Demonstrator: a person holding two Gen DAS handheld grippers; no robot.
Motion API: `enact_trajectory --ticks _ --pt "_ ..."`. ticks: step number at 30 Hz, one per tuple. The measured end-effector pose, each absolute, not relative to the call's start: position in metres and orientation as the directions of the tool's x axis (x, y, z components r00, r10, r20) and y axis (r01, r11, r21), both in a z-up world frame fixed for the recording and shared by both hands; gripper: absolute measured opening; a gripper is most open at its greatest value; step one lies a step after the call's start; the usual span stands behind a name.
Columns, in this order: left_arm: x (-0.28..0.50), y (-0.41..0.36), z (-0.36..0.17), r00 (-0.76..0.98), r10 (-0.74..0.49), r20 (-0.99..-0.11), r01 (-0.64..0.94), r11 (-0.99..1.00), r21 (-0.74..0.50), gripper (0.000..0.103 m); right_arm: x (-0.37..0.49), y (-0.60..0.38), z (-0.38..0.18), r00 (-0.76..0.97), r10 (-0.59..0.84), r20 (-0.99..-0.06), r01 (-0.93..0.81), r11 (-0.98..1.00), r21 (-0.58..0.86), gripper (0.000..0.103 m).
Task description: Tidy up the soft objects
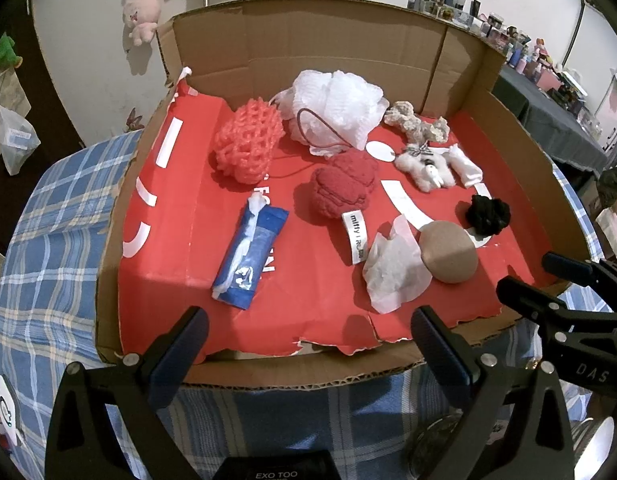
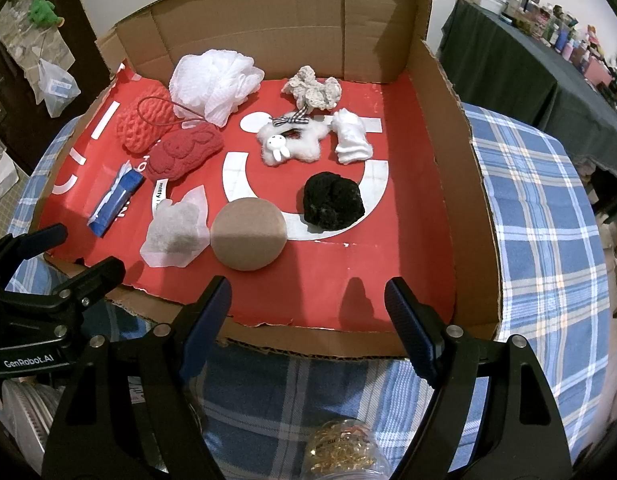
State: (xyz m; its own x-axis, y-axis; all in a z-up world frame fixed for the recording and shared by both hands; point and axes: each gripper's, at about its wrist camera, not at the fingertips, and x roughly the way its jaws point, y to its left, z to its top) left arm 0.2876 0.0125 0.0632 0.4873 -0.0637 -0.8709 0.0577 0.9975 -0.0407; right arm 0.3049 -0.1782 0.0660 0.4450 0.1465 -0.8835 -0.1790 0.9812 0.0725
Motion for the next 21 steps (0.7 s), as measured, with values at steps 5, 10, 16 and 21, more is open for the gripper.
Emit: enact_trajectory --ticks 5,10,16,21 --pt "0.2879 0.0126 0.063 0.487 -0.063 -0.871 0.056 0.998 -0.04 0.103 0.3047 -0.1786 0.066 0.446 0.145 -0.883 -0.179 0.981 0.071 0.079" --pt "0.2878 0.0127 0.0628 0.486 -0.06 -0.872 0.055 0.998 -0.039 0.103 0.3046 -0.1783 0.066 0.446 0.144 -0.883 -0.179 0.981 0.07 0.079" --pt "0.288 0.0124 0.0626 0.485 -0.06 -0.873 0.053 0.998 -0.039 0.103 0.3044 -0.178 0.0658 0.447 0.143 -0.883 -0.179 0.982 0.068 0.079" --pt "0.2878 0.0136 0.0622 0.486 -0.061 -0.872 0.048 0.998 -0.043 0.103 0.3047 -0.1778 0.0655 0.446 0.145 -0.883 -0.179 0.981 0.071 0.079"
